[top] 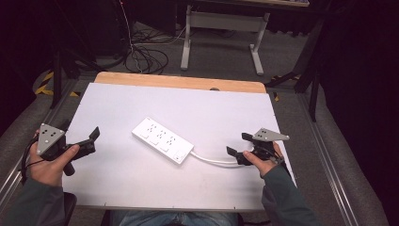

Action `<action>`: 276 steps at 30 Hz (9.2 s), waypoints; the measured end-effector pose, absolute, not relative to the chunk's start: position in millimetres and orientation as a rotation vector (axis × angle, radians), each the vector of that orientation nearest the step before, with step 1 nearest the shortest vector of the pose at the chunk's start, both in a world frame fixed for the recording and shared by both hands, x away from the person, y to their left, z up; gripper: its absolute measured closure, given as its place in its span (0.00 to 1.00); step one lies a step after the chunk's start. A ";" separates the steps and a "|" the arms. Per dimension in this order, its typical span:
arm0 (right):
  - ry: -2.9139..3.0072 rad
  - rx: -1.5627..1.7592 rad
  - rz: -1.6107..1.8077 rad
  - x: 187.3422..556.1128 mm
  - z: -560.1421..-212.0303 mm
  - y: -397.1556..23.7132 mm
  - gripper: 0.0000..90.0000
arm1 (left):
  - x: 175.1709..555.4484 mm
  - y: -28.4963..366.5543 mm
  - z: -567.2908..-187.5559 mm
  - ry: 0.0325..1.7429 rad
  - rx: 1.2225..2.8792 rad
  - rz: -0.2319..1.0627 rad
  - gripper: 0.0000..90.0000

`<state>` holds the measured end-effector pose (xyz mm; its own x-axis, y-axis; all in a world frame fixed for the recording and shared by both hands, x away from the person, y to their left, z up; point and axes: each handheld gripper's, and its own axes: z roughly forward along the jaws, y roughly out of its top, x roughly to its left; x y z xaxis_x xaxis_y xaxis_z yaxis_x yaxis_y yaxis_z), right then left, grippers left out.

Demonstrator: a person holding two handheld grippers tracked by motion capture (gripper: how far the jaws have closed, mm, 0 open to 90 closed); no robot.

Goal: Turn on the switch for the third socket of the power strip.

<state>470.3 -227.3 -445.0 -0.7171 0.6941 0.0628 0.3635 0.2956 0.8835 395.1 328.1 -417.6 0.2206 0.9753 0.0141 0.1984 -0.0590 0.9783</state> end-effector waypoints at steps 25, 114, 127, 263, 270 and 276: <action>2.240 0.951 1.388 470.4 -445.3 -226.8 0.15 | 395.7 327.1 -417.7 1.182 1.486 0.972 0.17; 2.239 0.950 1.380 468.7 -445.6 -227.3 0.15 | 424.3 301.8 -419.5 1.107 1.647 0.912 1.00; 2.245 0.944 1.379 468.7 -445.8 -225.8 0.15 | 432.0 292.2 -420.3 1.083 1.692 0.902 1.00; 2.245 0.934 1.385 466.7 -444.7 -223.3 0.16 | 488.0 205.3 -464.6 0.917 2.187 0.644 1.00; 2.244 0.934 1.386 466.6 -444.5 -223.4 0.16 | 489.7 203.7 -467.5 0.922 2.204 0.642 1.00; 2.243 0.934 1.386 466.5 -444.5 -223.4 0.16 | 489.9 203.9 -468.2 0.920 2.202 0.652 1.00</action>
<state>466.5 -223.4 -444.5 -0.7248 0.6871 0.0503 0.3525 0.3072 0.8840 489.9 203.9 -468.2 0.6293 0.7541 0.1881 0.4277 -0.5381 0.7264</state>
